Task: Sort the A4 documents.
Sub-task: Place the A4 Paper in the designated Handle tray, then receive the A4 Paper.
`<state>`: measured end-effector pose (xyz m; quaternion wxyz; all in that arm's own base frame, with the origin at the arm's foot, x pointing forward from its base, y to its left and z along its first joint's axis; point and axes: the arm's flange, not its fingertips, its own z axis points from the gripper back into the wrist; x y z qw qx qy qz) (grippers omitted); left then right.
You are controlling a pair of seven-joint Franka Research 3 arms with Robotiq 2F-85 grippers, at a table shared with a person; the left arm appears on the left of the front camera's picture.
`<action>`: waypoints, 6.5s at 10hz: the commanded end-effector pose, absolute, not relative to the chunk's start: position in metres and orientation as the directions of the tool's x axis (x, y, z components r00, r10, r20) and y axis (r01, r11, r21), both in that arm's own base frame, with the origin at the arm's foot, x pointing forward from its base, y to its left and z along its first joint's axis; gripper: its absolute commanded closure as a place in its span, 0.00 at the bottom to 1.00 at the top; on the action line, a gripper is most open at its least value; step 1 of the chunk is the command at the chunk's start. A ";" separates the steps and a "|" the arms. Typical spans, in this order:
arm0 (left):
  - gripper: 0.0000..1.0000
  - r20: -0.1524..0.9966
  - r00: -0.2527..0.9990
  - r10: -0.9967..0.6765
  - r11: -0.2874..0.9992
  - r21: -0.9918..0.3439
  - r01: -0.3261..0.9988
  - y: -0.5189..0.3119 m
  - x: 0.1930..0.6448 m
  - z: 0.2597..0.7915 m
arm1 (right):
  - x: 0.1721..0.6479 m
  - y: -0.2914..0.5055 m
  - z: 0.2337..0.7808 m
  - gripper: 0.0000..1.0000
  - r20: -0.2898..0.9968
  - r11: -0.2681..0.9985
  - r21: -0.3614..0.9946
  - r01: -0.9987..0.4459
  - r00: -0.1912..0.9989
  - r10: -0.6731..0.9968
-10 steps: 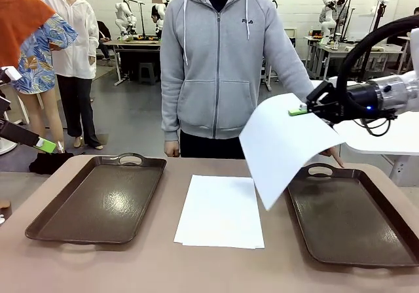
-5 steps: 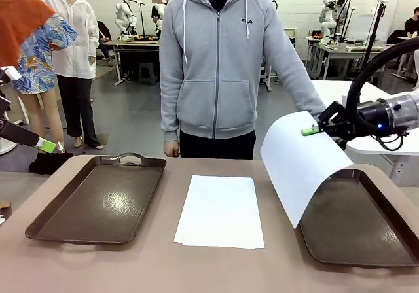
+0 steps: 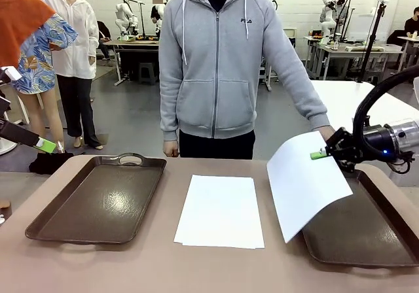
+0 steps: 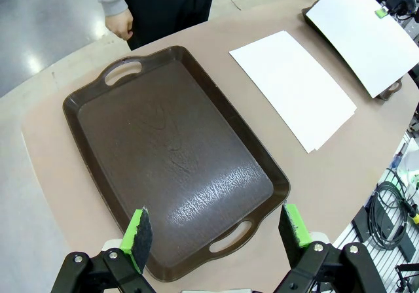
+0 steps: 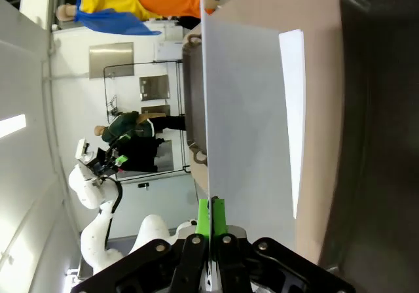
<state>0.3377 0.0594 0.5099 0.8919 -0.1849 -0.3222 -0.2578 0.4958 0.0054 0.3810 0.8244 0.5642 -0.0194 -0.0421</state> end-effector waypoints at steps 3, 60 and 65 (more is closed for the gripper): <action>0.00 0.676 0.656 -0.335 0.794 -0.173 0.583 0.060 0.338 0.509 | 0.493 -0.010 0.382 0.99 0.006 0.492 0.871 0.019 0.999 -0.050; 0.00 0.676 0.656 -0.335 0.794 -0.173 0.583 0.060 0.338 0.509 | 0.534 -0.077 0.345 0.00 0.118 0.937 0.348 0.016 0.991 -0.061; 0.00 0.676 0.656 -0.335 0.794 -0.173 0.583 0.060 0.338 0.509 | 0.490 -0.077 0.459 0.00 0.585 0.970 0.149 -0.194 0.808 0.072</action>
